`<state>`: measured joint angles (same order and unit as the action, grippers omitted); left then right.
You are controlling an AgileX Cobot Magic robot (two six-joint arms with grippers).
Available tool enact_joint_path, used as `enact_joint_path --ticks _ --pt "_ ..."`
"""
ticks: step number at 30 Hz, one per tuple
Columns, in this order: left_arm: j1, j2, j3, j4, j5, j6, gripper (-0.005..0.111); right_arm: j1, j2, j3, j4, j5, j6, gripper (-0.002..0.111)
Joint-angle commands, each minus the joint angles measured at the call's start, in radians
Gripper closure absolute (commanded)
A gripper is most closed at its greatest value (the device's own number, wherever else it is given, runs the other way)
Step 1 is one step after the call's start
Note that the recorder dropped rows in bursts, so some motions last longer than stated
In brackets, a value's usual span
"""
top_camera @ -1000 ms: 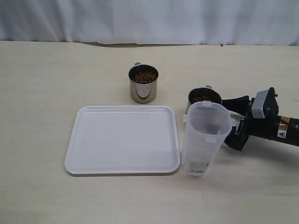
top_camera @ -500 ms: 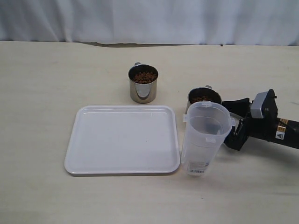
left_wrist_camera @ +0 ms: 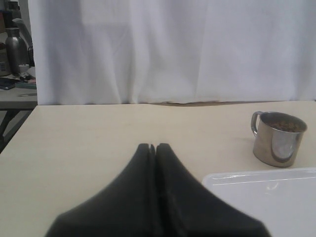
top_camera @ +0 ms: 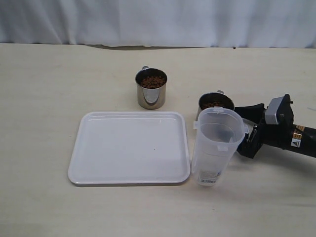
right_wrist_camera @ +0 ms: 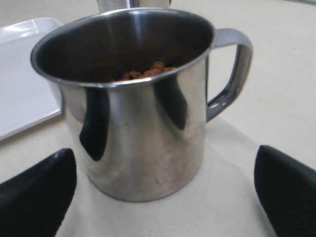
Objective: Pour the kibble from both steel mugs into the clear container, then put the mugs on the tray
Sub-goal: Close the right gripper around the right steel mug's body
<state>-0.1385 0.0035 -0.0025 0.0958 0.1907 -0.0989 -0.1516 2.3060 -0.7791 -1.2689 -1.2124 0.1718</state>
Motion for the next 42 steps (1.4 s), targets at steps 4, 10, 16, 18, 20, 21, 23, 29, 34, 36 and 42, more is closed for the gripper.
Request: enact_joint_path --ticks 4,10,16,18,20,21,23,29,34,36,42 --pt "0.004 -0.004 0.003 -0.001 -0.017 0.005 0.107 0.004 0.002 0.001 -0.005 -0.009 0.000 0.033" --pt "0.004 -0.004 0.003 -0.001 -0.017 0.005 0.107 0.022 0.002 -0.005 -0.002 -0.009 0.000 0.033" --pt "0.004 -0.004 0.003 -0.001 -0.017 0.005 0.107 0.046 0.002 -0.035 0.006 -0.009 0.006 0.033" --pt "0.004 -0.004 0.003 -0.001 -0.017 0.005 0.107 0.050 0.002 -0.035 0.017 -0.009 0.006 0.033" --pt "0.004 -0.004 0.003 -0.001 -0.017 0.005 0.107 0.059 0.002 -0.035 0.032 -0.009 0.006 0.033" --pt "0.004 -0.004 0.003 -0.001 -0.017 0.005 0.107 0.062 0.002 -0.035 0.035 -0.009 0.006 0.033" --pt "0.004 -0.004 0.003 -0.001 -0.017 0.005 0.107 0.067 0.002 -0.035 0.054 -0.009 0.006 0.033" --pt "0.004 -0.004 0.003 -0.003 -0.010 0.005 0.107 0.087 0.002 -0.036 0.083 -0.009 0.006 0.033" --pt "0.004 -0.004 0.003 -0.003 -0.010 0.005 0.107 0.109 0.002 -0.036 0.120 -0.009 0.006 0.033" --pt "0.004 -0.004 0.003 -0.003 -0.010 0.005 0.107 0.109 0.002 -0.036 0.123 -0.009 0.006 0.033" --pt "0.004 -0.004 0.003 -0.003 -0.010 0.005 0.107 0.109 0.002 -0.036 0.132 -0.009 0.006 0.033"
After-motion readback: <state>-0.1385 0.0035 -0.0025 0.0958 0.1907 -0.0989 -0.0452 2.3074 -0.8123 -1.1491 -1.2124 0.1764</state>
